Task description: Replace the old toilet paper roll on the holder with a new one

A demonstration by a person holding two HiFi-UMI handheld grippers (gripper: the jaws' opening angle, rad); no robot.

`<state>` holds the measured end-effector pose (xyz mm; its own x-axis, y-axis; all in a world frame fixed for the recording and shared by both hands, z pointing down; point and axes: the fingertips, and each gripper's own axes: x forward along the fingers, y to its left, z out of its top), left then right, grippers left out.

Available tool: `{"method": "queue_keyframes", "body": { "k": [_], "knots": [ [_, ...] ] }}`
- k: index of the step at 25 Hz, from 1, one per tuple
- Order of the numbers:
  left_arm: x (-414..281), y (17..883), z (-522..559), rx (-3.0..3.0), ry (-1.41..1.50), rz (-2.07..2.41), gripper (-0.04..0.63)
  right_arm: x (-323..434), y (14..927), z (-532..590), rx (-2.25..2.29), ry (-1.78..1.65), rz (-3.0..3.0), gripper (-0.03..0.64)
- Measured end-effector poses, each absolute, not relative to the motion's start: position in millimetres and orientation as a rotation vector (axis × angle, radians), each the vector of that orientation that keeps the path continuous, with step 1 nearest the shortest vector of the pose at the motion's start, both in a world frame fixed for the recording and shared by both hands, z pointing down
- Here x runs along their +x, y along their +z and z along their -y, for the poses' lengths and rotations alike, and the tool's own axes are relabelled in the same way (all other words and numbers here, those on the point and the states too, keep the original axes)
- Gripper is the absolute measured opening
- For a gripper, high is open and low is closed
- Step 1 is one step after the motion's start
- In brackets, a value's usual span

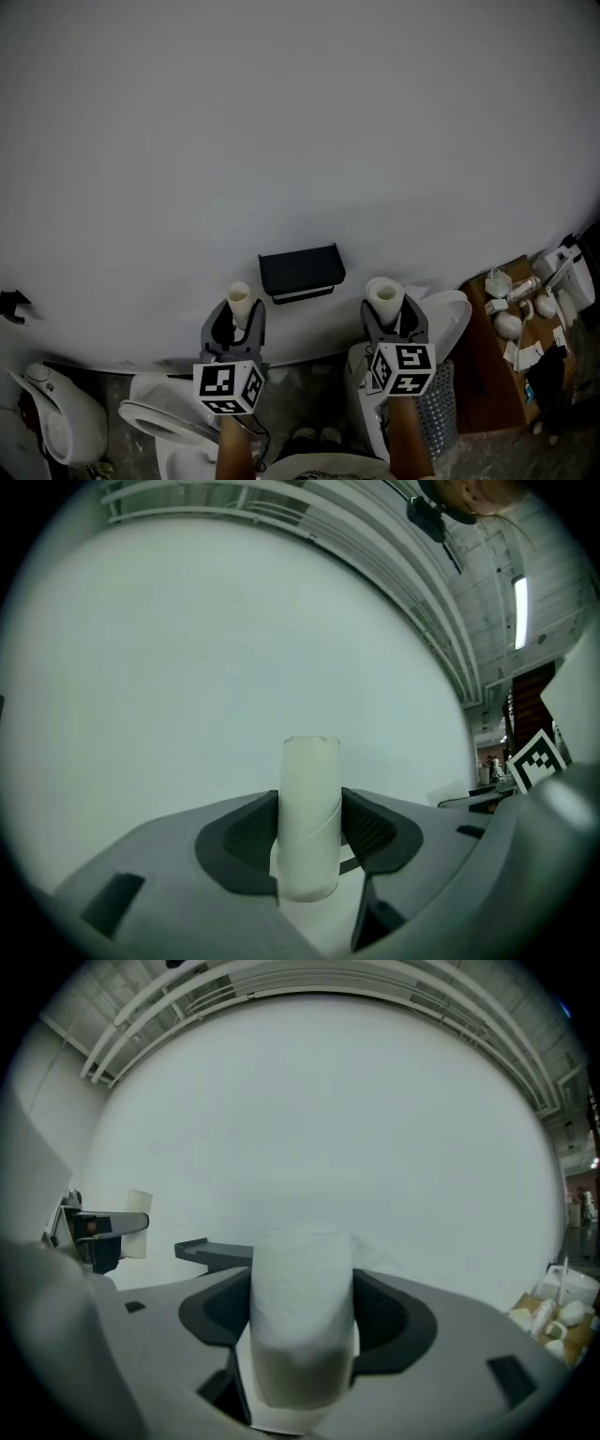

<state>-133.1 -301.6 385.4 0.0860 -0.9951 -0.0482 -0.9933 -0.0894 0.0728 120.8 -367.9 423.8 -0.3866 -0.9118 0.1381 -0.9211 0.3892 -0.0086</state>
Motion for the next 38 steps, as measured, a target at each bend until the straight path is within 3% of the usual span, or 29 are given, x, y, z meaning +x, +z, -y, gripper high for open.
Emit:
{"method": "queue_keyframes", "body": {
  "k": [7, 19, 38],
  "knots": [
    [-178, 388, 284, 2.177, -0.125, 2.215, 0.202, 101, 424, 365, 1.628, 0.119, 2.542, 0.304],
    [-192, 390, 277, 2.159, -0.152, 2.193, 0.202, 89, 429, 369, 1.559, 0.047, 2.515, 0.304],
    [-194, 381, 271, 2.189, -0.135, 2.191, 0.202, 82, 501, 420, 0.774, -0.987, 1.614, 0.304]
  ]
}}
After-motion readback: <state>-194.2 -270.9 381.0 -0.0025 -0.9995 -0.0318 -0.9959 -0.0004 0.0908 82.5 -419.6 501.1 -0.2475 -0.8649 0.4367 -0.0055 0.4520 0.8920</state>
